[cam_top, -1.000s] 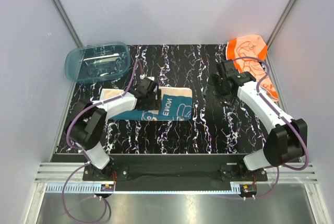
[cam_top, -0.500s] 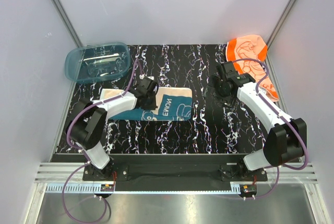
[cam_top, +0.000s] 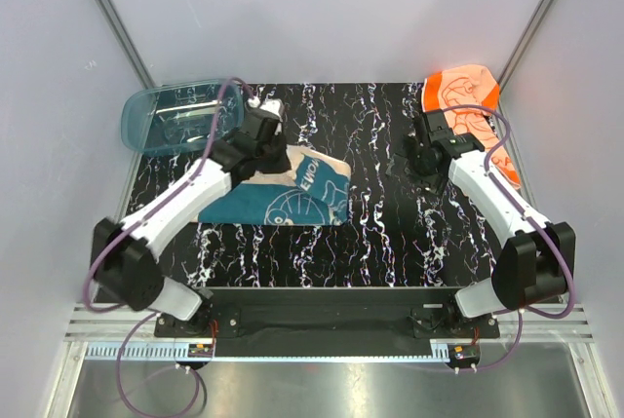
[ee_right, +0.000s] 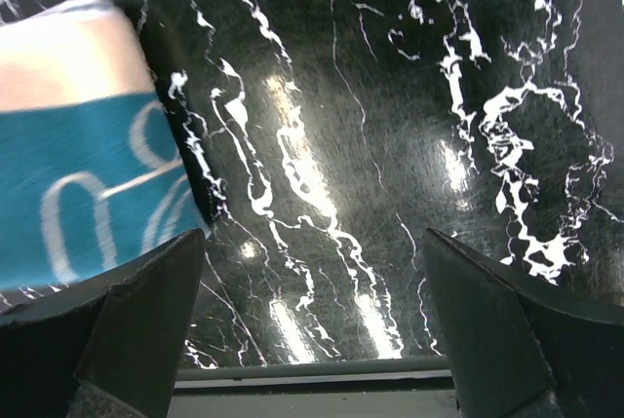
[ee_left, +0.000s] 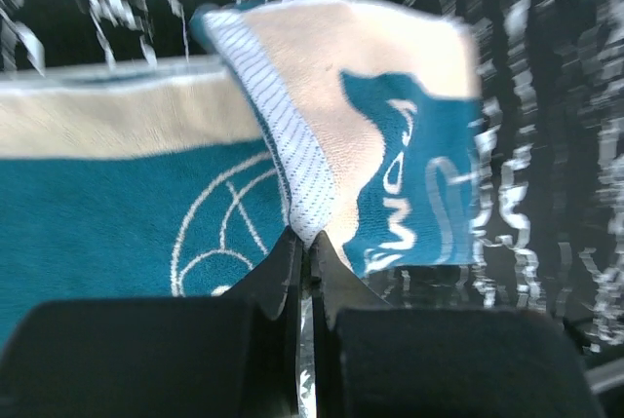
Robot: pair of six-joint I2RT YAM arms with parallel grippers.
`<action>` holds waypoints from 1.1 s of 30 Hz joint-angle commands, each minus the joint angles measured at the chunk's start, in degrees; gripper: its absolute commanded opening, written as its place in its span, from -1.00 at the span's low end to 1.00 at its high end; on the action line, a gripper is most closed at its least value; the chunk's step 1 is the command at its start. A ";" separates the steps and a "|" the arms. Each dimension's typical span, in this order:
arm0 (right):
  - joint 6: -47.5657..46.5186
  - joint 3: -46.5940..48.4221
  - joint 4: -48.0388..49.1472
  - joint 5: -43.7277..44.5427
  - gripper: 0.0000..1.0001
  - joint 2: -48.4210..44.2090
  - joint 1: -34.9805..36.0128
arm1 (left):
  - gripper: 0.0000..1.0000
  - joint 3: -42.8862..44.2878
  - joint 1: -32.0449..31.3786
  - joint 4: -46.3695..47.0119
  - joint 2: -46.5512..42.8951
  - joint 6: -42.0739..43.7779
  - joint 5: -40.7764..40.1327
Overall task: Roll the towels
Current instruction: Fold the towel
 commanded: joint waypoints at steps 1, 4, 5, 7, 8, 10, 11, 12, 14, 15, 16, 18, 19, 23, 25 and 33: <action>-1.60 3.46 0.43 -0.36 0.98 -1.59 -0.63 | -1.00 4.49 0.87 -6.31 -7.52 3.70 -3.30; -1.61 3.55 0.78 -1.16 0.98 -1.50 -0.63 | -1.00 3.62 3.24 -9.48 -12.18 5.72 -3.75; -1.61 3.46 0.87 -1.59 0.98 -1.50 -0.71 | -1.00 3.10 4.29 -10.27 -13.32 7.03 -3.57; -1.61 2.76 1.57 -2.03 0.98 -1.59 -0.72 | -1.00 -0.15 8.24 -11.16 -16.48 8.62 -3.22; -1.61 2.49 1.84 -2.47 0.98 -1.68 -0.72 | -1.00 -1.73 9.74 -11.16 -17.37 10.19 -3.04; -1.52 1.53 2.80 -3.17 0.97 -1.42 -0.71 | -1.00 -6.73 14.57 -9.68 -19.92 12.30 -1.82; -1.43 1.26 3.15 -3.35 0.97 -1.33 -0.72 | -1.00 -8.67 15.98 -8.97 -20.53 14.41 -1.90; -1.17 0.74 3.33 -4.83 0.97 -0.89 -0.72 | -1.00 -10.17 18.95 -8.53 -20.89 15.30 -2.33; -1.17 0.12 4.38 -6.34 0.96 -0.54 -0.71 | -0.93 -14.65 22.39 -6.42 -20.45 17.23 -1.82; -0.82 -0.58 4.65 -6.78 0.96 -0.27 -0.72 | -0.91 -15.71 26.06 -6.15 -19.32 17.85 -0.85; -0.81 -0.85 5.09 -7.22 0.96 -0.19 -0.72 | -0.90 -17.46 27.75 -5.11 -18.79 18.46 -0.41; -0.90 -1.81 5.88 -8.54 0.96 -0.10 -0.72 | -0.84 -18.18 31.79 -4.48 -16.95 18.12 0.99; -0.99 -2.08 6.40 -9.24 0.96 -0.18 -0.72 | -0.79 -18.27 31.99 -3.87 -16.50 17.94 2.04; -2.04 -3.39 7.90 -12.05 0.96 -1.06 -0.71 | -0.74 -16.60 35.85 -4.57 -14.30 17.24 1.27; -3.62 -5.24 11.39 -17.38 0.96 -2.11 -0.63 | -0.83 -16.16 36.38 -4.66 -13.68 16.98 1.26; -1.52 -9.46 25.54 -29.63 0.96 2.61 5.68 | -0.94 -13.52 36.56 -4.14 -12.88 15.66 1.26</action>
